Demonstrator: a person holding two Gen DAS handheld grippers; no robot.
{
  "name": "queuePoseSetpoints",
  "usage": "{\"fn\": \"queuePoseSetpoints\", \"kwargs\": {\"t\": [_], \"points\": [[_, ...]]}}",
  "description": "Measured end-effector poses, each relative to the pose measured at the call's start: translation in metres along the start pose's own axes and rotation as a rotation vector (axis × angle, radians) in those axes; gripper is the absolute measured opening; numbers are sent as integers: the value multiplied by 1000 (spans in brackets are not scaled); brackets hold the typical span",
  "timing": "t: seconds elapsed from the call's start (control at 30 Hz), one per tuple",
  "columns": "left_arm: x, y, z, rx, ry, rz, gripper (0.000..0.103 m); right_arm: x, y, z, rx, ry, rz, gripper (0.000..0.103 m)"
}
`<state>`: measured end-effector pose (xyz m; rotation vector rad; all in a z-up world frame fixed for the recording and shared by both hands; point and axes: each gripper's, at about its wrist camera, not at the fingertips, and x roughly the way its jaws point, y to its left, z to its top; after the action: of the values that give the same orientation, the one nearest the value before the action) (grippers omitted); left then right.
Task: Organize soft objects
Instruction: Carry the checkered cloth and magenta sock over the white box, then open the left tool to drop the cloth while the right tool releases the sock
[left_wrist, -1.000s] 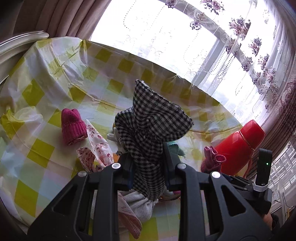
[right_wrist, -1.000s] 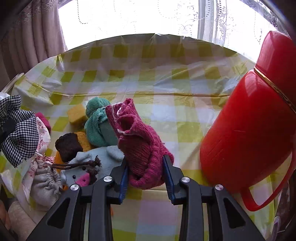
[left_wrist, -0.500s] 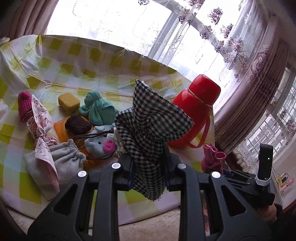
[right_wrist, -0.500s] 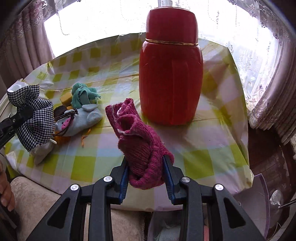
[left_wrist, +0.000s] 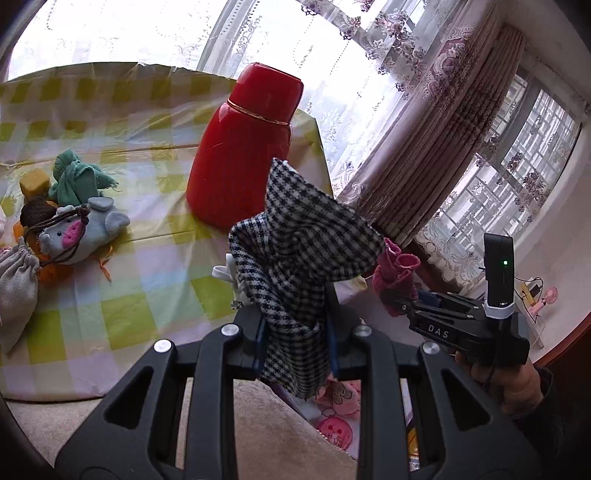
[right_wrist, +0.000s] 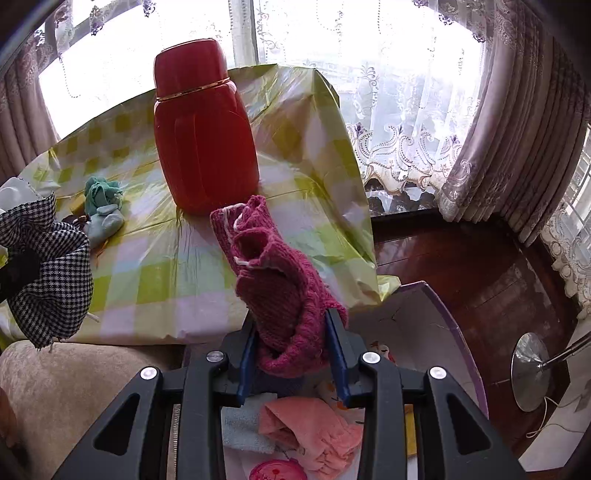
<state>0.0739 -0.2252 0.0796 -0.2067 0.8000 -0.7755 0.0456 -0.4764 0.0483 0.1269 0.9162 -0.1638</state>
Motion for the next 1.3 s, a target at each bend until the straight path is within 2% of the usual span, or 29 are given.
{"fn": "queuePoseSetpoints", "kwargs": {"t": [0.47, 0.63, 0.67, 0.73, 0.77, 1.3], "points": [[32, -85, -35, 135, 195, -153, 31, -28, -74, -47, 119, 42, -78, 38], [43, -100, -46, 156, 298, -215, 69, -33, -85, -63, 135, 85, -95, 42], [43, -100, -46, 152, 305, -217, 70, -34, -86, -66, 138, 95, -101, 43], [43, -98, -43, 143, 306, -211, 70, -35, -88, -70, 146, 106, -116, 54], [41, -96, -42, 135, 301, -208, 70, -35, -90, -71, 148, 109, -121, 55], [28, -62, -29, 54, 199, -115, 70, -28, -68, -59, 123, 99, -70, 56]]}}
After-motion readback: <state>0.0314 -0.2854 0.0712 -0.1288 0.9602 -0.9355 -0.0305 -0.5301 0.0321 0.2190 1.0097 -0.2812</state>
